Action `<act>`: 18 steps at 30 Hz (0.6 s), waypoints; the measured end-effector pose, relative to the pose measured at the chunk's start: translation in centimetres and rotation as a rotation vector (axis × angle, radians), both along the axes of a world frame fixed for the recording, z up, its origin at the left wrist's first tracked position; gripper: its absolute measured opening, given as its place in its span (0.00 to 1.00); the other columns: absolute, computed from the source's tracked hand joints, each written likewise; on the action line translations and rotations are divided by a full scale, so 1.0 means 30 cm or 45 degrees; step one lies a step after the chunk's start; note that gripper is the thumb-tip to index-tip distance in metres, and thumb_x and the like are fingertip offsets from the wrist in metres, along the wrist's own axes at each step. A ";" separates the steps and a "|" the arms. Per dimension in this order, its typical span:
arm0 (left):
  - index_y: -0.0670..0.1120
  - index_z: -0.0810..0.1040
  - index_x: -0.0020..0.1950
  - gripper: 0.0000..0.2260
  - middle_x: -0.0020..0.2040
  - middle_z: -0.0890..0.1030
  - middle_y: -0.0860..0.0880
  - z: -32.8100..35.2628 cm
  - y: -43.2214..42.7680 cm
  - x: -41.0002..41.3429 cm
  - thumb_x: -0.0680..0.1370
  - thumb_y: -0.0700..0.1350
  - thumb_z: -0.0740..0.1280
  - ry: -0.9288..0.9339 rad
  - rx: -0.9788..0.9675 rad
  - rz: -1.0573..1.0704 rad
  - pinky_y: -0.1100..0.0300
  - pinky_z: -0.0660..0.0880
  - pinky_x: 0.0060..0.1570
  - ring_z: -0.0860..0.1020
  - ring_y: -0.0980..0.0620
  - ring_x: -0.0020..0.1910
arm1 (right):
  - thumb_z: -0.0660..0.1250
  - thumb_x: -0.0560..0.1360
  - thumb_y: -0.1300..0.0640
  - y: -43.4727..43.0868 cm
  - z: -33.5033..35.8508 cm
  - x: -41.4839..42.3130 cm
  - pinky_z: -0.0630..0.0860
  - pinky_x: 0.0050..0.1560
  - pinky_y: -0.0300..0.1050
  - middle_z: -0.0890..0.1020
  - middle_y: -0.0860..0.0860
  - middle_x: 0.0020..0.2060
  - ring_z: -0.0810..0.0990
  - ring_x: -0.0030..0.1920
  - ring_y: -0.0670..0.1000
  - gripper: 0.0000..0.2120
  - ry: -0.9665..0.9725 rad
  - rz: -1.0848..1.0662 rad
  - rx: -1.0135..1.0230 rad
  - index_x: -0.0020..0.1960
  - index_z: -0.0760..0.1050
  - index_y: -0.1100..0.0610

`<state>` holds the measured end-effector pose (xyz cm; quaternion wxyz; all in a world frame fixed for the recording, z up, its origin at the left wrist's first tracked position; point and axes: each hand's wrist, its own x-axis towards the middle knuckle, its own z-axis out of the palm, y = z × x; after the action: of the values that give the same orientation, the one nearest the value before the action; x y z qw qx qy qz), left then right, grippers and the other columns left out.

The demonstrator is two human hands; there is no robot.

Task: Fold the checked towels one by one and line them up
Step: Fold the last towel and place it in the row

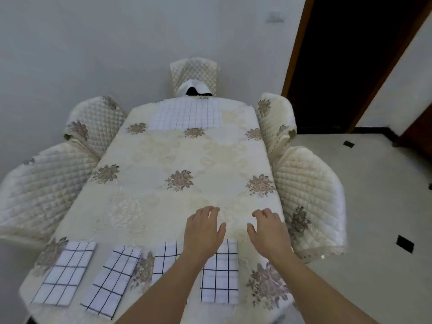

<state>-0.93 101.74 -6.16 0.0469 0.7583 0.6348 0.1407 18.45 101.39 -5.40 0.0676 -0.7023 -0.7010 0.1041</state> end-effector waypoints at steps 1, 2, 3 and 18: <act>0.46 0.77 0.65 0.21 0.62 0.80 0.48 0.031 0.016 0.018 0.78 0.55 0.61 -0.017 0.053 -0.026 0.49 0.76 0.55 0.78 0.45 0.59 | 0.57 0.81 0.45 0.015 0.040 0.017 0.74 0.54 0.49 0.75 0.51 0.63 0.73 0.61 0.54 0.19 -0.023 0.033 0.062 0.68 0.71 0.52; 0.46 0.78 0.65 0.22 0.62 0.80 0.48 0.065 0.032 0.037 0.77 0.56 0.61 -0.020 0.094 -0.055 0.48 0.76 0.56 0.79 0.46 0.59 | 0.58 0.80 0.45 0.027 0.081 0.035 0.74 0.55 0.50 0.74 0.51 0.64 0.73 0.62 0.55 0.20 -0.039 0.057 0.114 0.68 0.71 0.52; 0.47 0.78 0.65 0.22 0.62 0.80 0.48 0.100 0.047 0.058 0.76 0.57 0.61 -0.009 0.135 -0.082 0.48 0.76 0.57 0.79 0.46 0.60 | 0.59 0.80 0.45 0.036 0.122 0.053 0.74 0.57 0.51 0.74 0.51 0.65 0.73 0.64 0.55 0.20 -0.054 0.073 0.152 0.69 0.71 0.52; 0.50 0.81 0.59 0.23 0.57 0.82 0.50 0.396 0.112 0.381 0.73 0.60 0.59 0.072 0.356 -0.344 0.49 0.77 0.54 0.80 0.48 0.54 | 0.56 0.75 0.41 -0.031 0.427 0.310 0.70 0.62 0.53 0.77 0.50 0.63 0.75 0.64 0.55 0.22 -0.185 -0.108 0.416 0.64 0.74 0.49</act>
<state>10.50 105.09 5.73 -0.0585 0.8393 0.5027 0.1986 27.75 100.47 7.40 0.1344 -0.7165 -0.6814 -0.0650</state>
